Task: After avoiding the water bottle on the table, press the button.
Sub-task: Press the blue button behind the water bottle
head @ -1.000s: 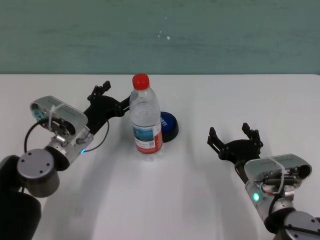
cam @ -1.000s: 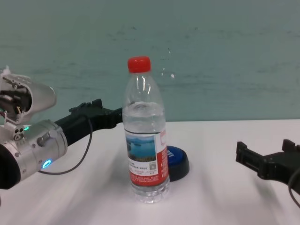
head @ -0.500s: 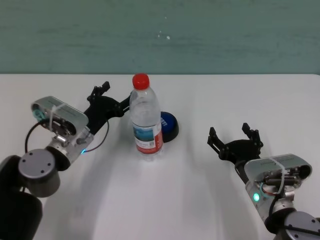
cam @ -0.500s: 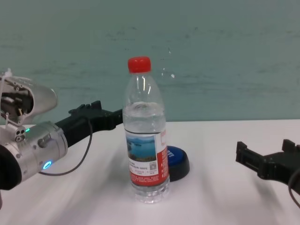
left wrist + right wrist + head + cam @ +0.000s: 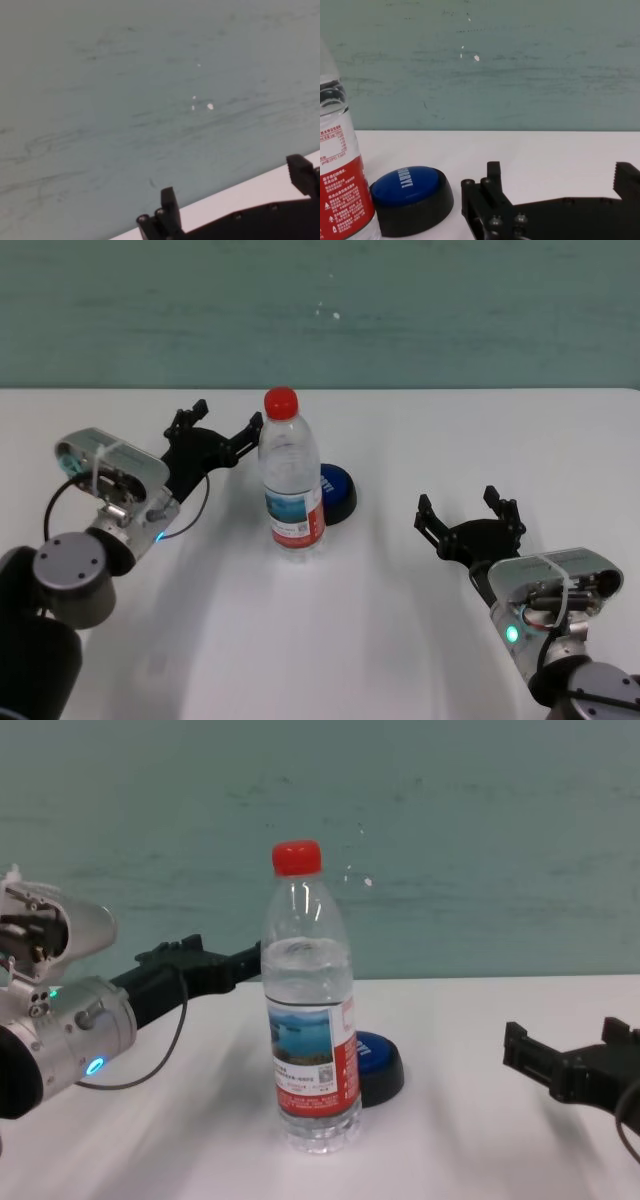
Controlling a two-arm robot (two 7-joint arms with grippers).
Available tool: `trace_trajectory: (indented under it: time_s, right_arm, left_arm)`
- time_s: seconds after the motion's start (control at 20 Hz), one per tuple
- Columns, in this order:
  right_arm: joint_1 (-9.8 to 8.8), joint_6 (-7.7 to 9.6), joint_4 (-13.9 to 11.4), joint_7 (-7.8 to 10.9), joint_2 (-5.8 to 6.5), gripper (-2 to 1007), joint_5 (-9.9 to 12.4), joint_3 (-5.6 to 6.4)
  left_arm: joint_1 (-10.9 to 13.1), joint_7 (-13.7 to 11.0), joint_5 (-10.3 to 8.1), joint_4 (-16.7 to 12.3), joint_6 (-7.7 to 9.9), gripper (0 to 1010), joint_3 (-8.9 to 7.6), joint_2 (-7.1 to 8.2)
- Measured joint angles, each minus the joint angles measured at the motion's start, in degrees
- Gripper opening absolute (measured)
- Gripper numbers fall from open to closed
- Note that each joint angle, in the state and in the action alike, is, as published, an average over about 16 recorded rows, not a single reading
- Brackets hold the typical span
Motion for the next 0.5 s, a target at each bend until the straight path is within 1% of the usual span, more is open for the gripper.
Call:
trace_trajectory:
  time_s: [0.25, 0.5]
  right_arm:
    - [0.0, 0.0, 0.0, 0.0, 0.0, 1004, 0.0, 0.0]
    - [0.0, 0.0, 0.0, 0.0, 0.0, 1004, 0.0, 0.0]
  left_arm:
    - [-0.4, 0.3, 0.05, 0.7, 0.08, 1010, -0.61, 0.06]
    - [-0.2, 0.4, -0.1, 0.8, 0.16, 1010, -1.35, 0.41]
